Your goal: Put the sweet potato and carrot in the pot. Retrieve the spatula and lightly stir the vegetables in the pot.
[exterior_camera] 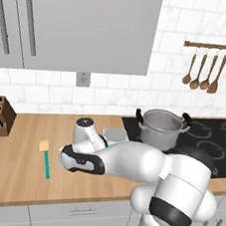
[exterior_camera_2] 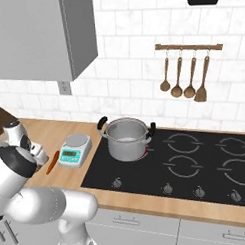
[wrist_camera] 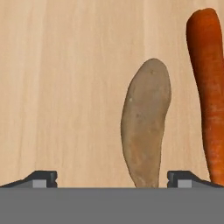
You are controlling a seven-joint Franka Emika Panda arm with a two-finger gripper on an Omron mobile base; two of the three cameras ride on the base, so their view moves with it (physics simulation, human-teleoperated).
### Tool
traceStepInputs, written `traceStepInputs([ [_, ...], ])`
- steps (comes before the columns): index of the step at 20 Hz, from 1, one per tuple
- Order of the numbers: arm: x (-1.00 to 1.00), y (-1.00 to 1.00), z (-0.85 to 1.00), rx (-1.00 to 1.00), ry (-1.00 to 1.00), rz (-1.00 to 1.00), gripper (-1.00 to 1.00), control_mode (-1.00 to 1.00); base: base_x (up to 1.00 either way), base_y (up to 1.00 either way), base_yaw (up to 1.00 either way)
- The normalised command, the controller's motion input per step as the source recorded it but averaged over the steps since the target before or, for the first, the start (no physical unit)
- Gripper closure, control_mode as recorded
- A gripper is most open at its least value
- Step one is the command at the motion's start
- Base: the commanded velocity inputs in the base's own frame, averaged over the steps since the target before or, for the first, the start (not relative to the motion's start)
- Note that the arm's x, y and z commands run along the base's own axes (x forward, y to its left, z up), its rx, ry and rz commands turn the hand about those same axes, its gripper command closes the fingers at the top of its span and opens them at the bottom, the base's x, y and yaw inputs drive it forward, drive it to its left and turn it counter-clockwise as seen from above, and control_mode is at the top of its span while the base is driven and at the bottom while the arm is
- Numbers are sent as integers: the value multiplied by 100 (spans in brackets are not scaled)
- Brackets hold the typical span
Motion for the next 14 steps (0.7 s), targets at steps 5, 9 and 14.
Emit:
traceStepInputs([
  [5, 0, -3, -3, -3, 0, -17, -100, -100, 0, 0, 0],
  [9, 14, -5, -7, -1, 0, -14, -100, -100, 0, 0, 0],
  [14, 20, -23, -12, 0, 0, -6, -100, -100, 0, 0, 0],
])
